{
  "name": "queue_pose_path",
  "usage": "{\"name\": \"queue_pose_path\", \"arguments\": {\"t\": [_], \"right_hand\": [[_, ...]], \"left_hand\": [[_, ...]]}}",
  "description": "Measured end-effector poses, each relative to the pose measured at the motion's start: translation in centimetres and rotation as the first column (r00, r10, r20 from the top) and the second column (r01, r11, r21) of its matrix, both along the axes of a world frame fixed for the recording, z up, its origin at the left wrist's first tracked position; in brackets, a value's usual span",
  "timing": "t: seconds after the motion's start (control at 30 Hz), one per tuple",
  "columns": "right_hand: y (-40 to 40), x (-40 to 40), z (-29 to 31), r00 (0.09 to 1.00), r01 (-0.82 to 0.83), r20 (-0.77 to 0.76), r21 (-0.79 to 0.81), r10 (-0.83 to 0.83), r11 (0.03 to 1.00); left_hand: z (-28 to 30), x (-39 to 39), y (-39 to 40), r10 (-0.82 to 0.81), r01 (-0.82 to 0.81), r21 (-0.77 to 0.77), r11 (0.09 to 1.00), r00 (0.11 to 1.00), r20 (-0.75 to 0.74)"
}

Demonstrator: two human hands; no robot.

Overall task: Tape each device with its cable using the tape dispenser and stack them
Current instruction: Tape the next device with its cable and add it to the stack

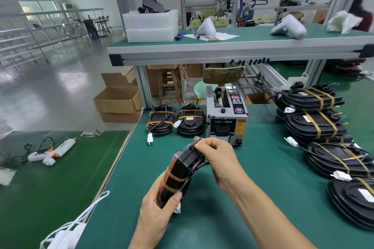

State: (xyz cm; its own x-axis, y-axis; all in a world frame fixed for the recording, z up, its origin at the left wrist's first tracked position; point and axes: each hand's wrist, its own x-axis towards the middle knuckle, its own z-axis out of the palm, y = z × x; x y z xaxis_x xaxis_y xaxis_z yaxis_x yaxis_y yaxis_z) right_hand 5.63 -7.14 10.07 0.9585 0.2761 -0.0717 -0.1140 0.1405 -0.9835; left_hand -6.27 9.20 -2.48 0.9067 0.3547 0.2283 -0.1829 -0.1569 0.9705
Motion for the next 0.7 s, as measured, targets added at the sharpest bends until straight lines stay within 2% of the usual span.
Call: {"name": "queue_pose_path", "arguments": {"t": [0.13,0.33,0.43,0.6,0.7], "right_hand": [[0.2,-0.3,-0.6,0.999,0.007,-0.036,0.080,-0.004,0.997],[0.7,-0.4,-1.0,1.000,0.014,0.002,0.077,-0.014,0.997],[0.7,-0.3,-1.0,1.000,0.019,0.020,0.034,-0.019,0.999],[0.0,-0.5,-0.8,0.993,-0.054,0.102,0.000,0.054,0.999],[-0.4,-0.4,-0.8,0.985,-0.106,0.128,-0.071,0.114,0.992]], "left_hand": [[0.0,-0.1,-0.1,0.003,-0.003,0.002,1.000,1.000,-0.007],[0.2,-0.1,0.0,0.003,-0.003,0.009,1.000,1.000,-0.013],[-0.5,0.0,0.2,0.014,-0.014,0.019,1.000,1.000,-0.011],[-0.7,0.0,0.2,0.010,-0.010,0.037,0.999,1.000,-0.005],[-0.2,0.0,-0.1,0.005,-0.005,0.014,1.000,1.000,0.001]]}}
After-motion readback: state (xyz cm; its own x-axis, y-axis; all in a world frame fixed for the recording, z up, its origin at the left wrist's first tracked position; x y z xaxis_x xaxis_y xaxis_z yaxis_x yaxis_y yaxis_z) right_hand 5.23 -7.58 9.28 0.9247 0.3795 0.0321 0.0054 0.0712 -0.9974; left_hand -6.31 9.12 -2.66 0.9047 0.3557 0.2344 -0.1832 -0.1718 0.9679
